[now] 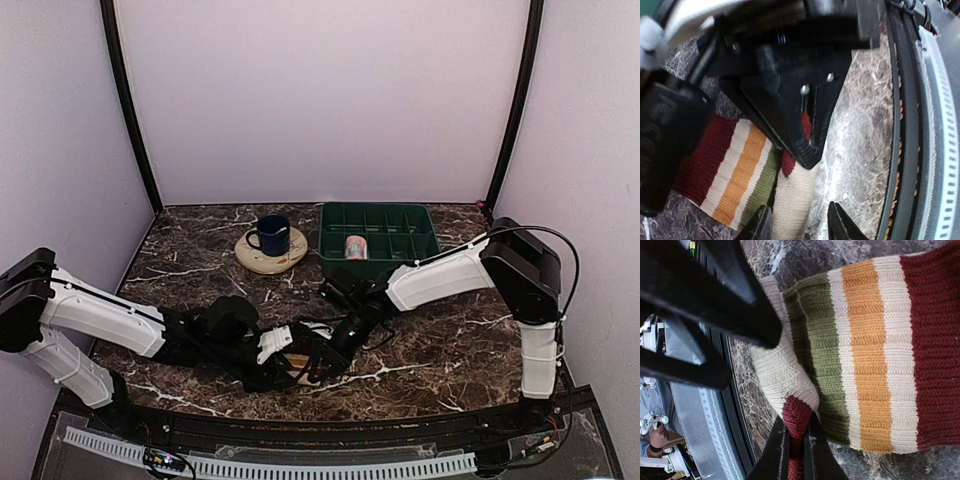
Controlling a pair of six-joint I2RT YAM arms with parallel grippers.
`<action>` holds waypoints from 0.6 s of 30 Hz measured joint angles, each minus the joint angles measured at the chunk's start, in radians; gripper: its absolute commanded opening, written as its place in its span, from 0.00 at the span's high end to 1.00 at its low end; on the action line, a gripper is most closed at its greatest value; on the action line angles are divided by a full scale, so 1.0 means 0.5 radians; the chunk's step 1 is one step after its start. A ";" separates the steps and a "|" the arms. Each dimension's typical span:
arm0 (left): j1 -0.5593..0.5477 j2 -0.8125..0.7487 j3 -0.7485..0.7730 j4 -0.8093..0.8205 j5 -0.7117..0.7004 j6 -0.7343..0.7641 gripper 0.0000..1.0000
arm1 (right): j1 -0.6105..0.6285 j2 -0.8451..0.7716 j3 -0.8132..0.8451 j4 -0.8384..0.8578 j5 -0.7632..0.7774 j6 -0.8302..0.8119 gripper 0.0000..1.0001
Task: Roll the socks
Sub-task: Roll the sock at the center of the board.
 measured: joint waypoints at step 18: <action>-0.077 0.146 0.066 -0.119 -0.163 0.173 0.71 | -0.013 0.011 0.000 -0.064 -0.068 -0.014 1.00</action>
